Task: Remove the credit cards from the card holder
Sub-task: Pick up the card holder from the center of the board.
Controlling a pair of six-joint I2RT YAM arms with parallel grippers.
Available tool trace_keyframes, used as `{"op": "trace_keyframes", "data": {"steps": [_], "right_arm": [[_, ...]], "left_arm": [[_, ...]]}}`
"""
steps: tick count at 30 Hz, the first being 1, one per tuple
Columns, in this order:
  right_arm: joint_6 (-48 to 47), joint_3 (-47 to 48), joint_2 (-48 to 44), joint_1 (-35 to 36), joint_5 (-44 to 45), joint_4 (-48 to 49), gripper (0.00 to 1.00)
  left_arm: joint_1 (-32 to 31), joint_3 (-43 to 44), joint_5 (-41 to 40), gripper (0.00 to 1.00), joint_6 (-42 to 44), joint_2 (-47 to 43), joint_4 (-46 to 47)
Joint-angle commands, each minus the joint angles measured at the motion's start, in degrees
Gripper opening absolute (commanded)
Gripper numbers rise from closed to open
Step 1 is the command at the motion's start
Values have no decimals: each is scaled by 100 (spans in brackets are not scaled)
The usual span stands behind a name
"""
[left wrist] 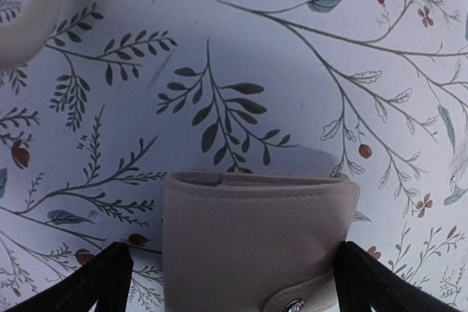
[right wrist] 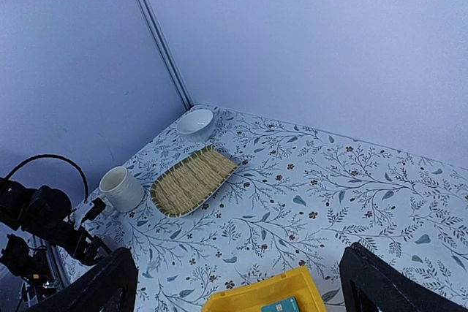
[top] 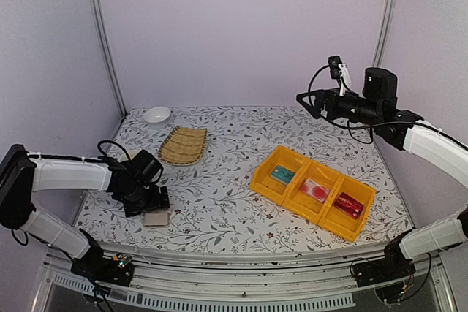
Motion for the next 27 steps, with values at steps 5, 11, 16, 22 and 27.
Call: {"op": "trace_keyframes", "data": {"steps": [5,11,16,22,27], "right_arm": [[-88,146,180,82,124,-104,99],[-147,119,172,117,132,-59,99],[-128,568,530,141,52,245,99],[-50,1580,1390,269,-151,756,99],[154,1502,1353,414,-178,1010,99]], "left_arm": [[76,-454,946,98,-110,172,1124],[-87,-473,1273,91,-202,538,1544],[-409,-455,835,83,-392,524,1577],[-503,-531,612,61,-552,383,1855],[-632,-515,746,35,-541,503,2199]]}}
